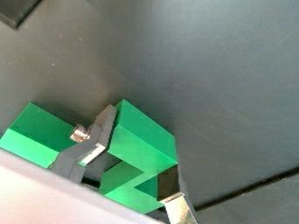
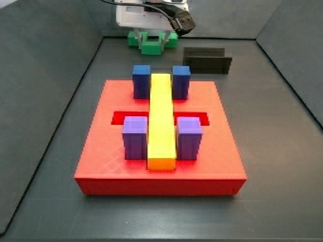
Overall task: Pick up the green object. Move up. Place the green object on the fixture. Regrasp the green object. Move to above the board. Insert the green object.
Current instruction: Pick up the green object, then move up.
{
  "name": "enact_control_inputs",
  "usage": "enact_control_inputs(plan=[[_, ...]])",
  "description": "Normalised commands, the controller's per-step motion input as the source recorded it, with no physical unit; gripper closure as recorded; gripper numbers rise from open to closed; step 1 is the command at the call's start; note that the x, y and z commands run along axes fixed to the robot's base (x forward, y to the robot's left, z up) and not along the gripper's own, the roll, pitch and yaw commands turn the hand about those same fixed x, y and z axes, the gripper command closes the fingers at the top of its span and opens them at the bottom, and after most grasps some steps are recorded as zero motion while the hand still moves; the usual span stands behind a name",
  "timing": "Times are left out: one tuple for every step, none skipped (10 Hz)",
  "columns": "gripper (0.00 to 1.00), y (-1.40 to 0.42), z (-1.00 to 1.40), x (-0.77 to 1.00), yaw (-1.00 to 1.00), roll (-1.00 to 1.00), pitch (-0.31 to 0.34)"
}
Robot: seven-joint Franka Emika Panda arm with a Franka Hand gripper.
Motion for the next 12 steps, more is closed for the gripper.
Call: enact_control_inputs(plan=[[1.00,0.00,0.00,0.00,0.00,0.00,0.000],[1.00,0.00,0.00,0.00,0.00,0.00,0.000],[1.00,0.00,0.00,0.00,0.00,0.00,0.000],[1.00,0.00,0.00,0.00,0.00,0.00,0.000],[1.00,0.00,0.00,0.00,0.00,0.00,0.000],[1.00,0.00,0.00,0.00,0.00,0.00,0.000],[1.00,0.00,0.00,0.00,0.00,0.00,0.000],[1.00,0.00,0.00,0.00,0.00,0.00,0.000],[1.00,0.00,0.83,0.00,0.00,0.00,0.000],[1.00,-0.03,0.79,-0.06,-0.02,-0.01,0.027],[1.00,-0.04,0.66,-0.08,-0.03,0.00,0.041],[1.00,0.00,0.19,-0.02,-0.01,0.03,0.016]])
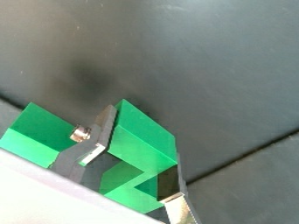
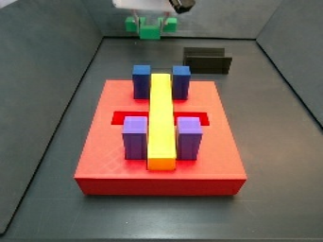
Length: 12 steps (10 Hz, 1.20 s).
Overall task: Pick up the green object. Move up. Place the green object on the fixture. Regrasp the green object. Move to above the board. Insert the green object.
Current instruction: Place the green object on the fixture.
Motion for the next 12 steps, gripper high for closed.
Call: enact_control_inputs(plan=[[1.00,0.00,-0.11,-0.10,0.05,-0.15,0.000],[1.00,0.00,-0.01,-0.03,0.05,-0.11,0.000],[1.00,0.00,-0.08,0.00,0.00,0.00,0.000],[1.00,-0.08,-0.02,0.00,0.00,0.00,-0.063],[1.00,0.00,0.41,0.57,0.17,-0.33,-0.037],[1.00,-0.12,0.41,0.59,0.05,-0.30,-0.191],[1.00,-0.25,0.48,0.54,0.00,-0.24,-0.294],[1.00,-0.24,0.61,0.50,0.00,-0.21,-0.443],[1.00,-0.16,0.62,0.50,0.00,-0.22,-0.446],[1.00,-0.15,0.63,0.49,0.00,-0.22,-0.446],[1.00,-0.28,0.62,0.58,0.00,-0.04,-0.369],[1.00,-0.28,0.59,0.60,0.00,-0.08,-0.317]])
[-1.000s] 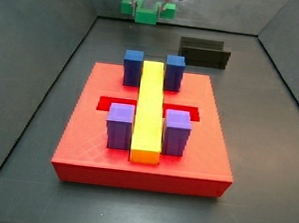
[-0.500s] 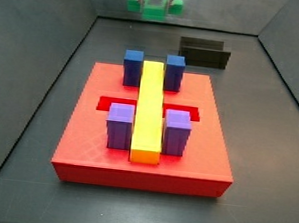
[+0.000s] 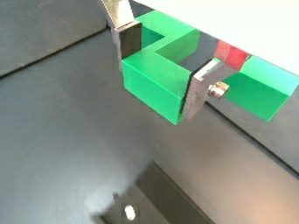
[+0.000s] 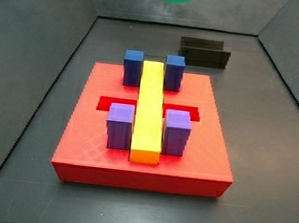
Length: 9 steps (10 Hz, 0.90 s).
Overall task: Pick up the green object. Move up. Place the green object on the fixture. Regrasp the green object. Move to above the board. Insert the green object.
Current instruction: Place the green object on the fixture.
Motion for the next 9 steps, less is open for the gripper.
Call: enact_control_inputs(plan=[[1.00,-0.09,0.43,0.58,0.00,-0.34,-0.249],[1.00,0.00,0.31,0.45,0.07,-0.61,-0.123],[1.00,-0.08,-0.03,0.23,0.00,-0.69,0.323],[1.00,-0.21,0.05,0.31,-0.10,-1.00,0.523],[1.00,-0.17,0.13,0.27,-0.08,-1.00,0.537],[1.00,-0.20,0.15,0.24,-0.08,-1.00,0.654],[1.00,-0.26,0.08,0.28,-0.05,-0.98,0.711],[1.00,-0.22,0.00,0.40,0.00,-0.53,0.654],[1.00,-0.22,0.00,0.48,0.00,-0.33,0.551]])
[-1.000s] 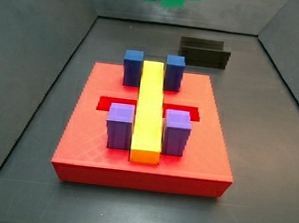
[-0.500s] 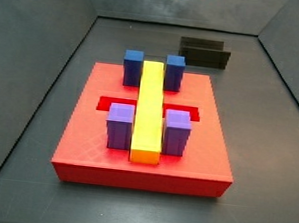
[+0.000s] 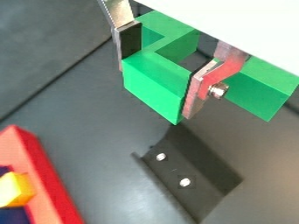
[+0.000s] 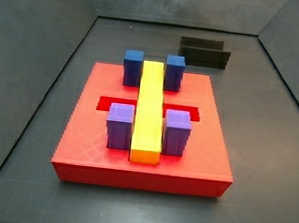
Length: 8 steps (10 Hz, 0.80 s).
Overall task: Pick up the green object. Move up. Place the green object on the fixture. Regrasp the green object. Move to above the board. Insert the green object.
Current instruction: Place the green object on the fixture.
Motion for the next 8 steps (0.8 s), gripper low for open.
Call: enact_control_inputs(plan=[[1.00,-0.22,-0.13,0.51,-0.04,-0.35,0.374],[1.00,-0.17,-0.22,0.54,-0.05,-0.41,0.174],[1.00,-0.14,-0.32,0.50,-0.05,-0.44,0.000],[1.00,-0.11,-0.42,0.47,-0.02,-0.51,-0.054],[1.00,-0.10,-0.37,0.36,-0.02,-0.65,-0.200],[1.00,0.00,-0.12,0.20,-0.05,-0.93,-0.309],[1.00,0.00,0.00,0.21,-0.10,-1.00,-0.300],[1.00,0.04,0.00,0.19,-0.11,-1.00,-0.266]])
